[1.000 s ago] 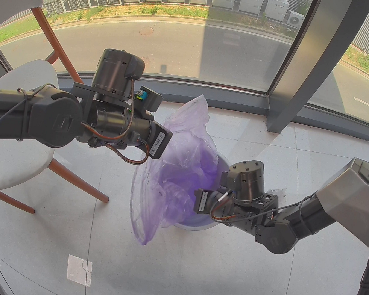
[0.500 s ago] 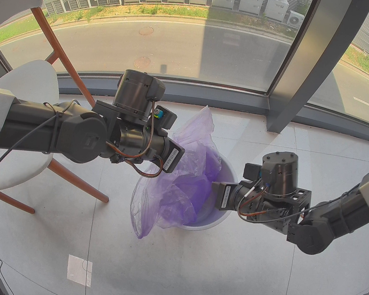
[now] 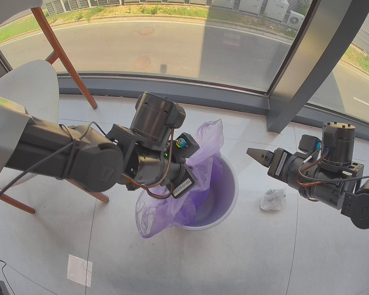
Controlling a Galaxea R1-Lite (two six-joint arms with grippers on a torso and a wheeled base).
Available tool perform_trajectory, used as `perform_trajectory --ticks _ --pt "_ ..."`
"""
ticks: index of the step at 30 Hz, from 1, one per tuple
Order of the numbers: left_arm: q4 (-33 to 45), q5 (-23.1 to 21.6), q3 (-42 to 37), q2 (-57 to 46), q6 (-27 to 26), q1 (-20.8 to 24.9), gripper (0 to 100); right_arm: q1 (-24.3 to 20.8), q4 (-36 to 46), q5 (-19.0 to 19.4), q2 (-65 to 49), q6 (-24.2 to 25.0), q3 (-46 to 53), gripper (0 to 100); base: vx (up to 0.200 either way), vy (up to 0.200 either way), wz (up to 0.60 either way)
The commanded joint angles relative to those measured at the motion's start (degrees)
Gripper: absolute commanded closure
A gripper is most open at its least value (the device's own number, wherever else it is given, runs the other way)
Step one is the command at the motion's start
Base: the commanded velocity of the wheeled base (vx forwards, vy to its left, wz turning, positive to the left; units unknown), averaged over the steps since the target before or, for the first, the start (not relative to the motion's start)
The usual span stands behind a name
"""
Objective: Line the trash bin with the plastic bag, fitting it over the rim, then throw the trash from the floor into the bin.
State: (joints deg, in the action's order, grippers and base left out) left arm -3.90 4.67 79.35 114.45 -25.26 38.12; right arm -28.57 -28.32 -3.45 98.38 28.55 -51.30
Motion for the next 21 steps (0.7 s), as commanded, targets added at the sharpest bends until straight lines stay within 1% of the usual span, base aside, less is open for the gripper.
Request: perform_trajectory --ticks 1,3,6,7,12,16,17,21 --pt "-4.9 3.7 -7.1 -0.3 -5.4 4.0 100 -3.3 11.1 0.0 -5.7 6.3 -2.0 0 0.0 0.0 0.0" --pt "-6.7 4.5 -8.4 -0.1 -7.8 4.2 100 -3.9 11.9 -0.2 -5.1 7.8 -3.2 0 0.0 0.0 0.0" --pt "-7.4 4.7 -8.6 0.3 -10.5 4.1 100 -4.9 12.6 -0.6 -3.4 8.5 -5.0 0 0.0 0.0 0.0" --pt "-7.4 4.7 -8.6 0.3 -10.5 4.1 100 -4.9 12.6 -0.6 -3.4 8.5 -5.0 0 0.0 0.0 0.0" --pt "-7.4 4.8 -8.2 0.4 -10.9 4.2 100 -6.4 12.8 -1.0 3.8 8.5 -11.2 0 0.0 0.0 0.0" --pt "-7.5 4.9 -8.0 0.8 -10.8 4.2 100 -7.5 13.0 -2.5 8.0 8.5 -14.6 0 0.0 0.0 0.0" --pt "-7.5 4.8 -7.8 0.9 -10.8 4.2 100 -7.8 13.0 -3.7 10.3 8.5 -16.1 0 0.0 0.0 0.0" --pt "-8.2 4.8 -7.6 0.8 -10.7 4.6 100 -7.9 12.9 -4.3 14.6 8.5 -19.6 0 0.0 0.0 0.0"
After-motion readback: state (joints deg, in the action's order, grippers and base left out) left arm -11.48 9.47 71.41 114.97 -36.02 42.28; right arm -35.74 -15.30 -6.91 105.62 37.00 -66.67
